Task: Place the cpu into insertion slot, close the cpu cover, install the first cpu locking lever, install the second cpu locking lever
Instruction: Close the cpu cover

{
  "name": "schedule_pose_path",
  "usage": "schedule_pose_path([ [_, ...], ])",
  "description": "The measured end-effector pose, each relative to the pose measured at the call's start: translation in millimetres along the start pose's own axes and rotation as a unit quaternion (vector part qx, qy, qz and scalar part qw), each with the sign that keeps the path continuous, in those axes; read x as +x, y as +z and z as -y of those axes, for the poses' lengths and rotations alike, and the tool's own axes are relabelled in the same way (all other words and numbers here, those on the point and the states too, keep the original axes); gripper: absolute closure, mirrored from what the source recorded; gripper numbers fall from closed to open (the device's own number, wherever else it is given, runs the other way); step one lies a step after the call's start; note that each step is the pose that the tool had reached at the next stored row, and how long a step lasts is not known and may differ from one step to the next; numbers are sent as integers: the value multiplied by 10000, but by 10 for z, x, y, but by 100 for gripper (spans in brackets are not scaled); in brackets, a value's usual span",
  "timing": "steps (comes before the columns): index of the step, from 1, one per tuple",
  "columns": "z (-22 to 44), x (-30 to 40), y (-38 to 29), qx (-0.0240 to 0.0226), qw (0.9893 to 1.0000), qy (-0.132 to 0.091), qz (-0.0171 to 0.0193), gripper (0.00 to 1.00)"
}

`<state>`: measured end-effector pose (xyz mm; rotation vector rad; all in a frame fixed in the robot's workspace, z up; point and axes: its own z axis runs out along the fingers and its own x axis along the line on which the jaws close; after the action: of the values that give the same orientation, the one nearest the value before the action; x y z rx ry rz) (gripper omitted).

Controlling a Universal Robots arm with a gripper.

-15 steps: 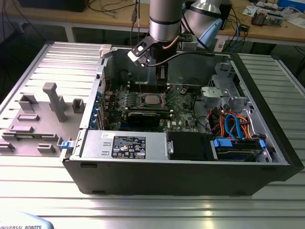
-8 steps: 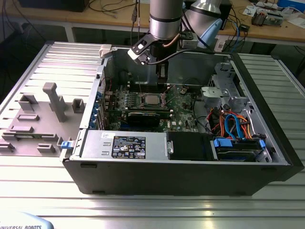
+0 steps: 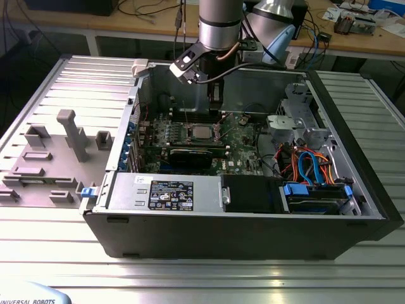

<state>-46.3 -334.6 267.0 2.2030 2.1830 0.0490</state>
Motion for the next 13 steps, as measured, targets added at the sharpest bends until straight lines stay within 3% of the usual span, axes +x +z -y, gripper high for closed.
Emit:
schedule_pose_path([
  [6, -2, 0, -1, 0, 10000, -1, 0, 89],
  [10, -51, 1, -2, 0, 10000, 0, 2, 89],
  [11, -57, 2, -60, -1, 10000, 0, 10, 89],
  [13, -61, 1, -62, 0, 10000, -2, 11, 89],
])
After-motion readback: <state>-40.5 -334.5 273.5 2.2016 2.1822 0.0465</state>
